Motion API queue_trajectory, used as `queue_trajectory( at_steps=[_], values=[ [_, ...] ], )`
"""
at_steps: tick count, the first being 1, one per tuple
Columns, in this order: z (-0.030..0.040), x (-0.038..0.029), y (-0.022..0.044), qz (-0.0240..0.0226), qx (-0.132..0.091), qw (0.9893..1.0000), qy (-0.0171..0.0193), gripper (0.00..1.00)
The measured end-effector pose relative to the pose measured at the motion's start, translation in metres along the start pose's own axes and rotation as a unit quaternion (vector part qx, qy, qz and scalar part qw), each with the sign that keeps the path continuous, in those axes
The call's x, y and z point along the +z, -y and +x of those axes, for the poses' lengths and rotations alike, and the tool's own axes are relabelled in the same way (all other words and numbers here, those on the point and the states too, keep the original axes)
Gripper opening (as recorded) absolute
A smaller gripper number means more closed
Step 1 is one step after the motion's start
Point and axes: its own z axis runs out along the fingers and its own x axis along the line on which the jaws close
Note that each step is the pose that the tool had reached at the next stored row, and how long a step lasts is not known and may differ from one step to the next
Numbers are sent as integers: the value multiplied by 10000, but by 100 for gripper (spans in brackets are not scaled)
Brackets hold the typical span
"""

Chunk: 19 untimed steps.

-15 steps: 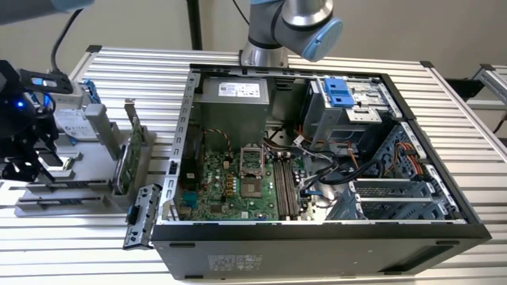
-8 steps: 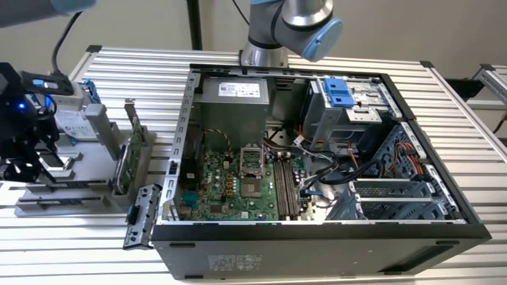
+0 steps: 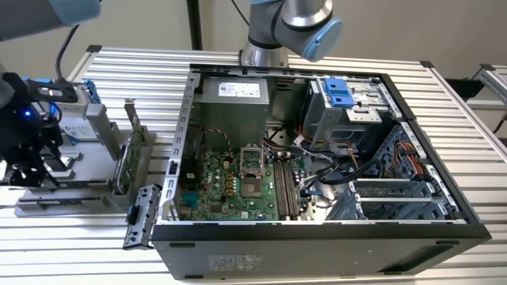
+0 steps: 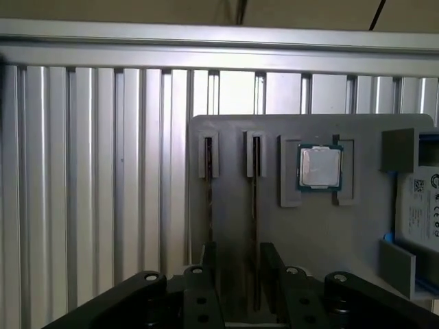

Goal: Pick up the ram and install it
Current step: 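Insert the ram into the slot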

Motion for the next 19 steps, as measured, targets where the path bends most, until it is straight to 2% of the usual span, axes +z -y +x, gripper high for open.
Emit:
queue_trajectory(
  at_steps=[6,13,19],
  values=[
    [8,53,0,-9,-178,9998,-7,100],
    [78,99,0,-11,-282,9996,-7,100],
    [101,193,0,-12,-295,9996,-8,100]
  ],
)
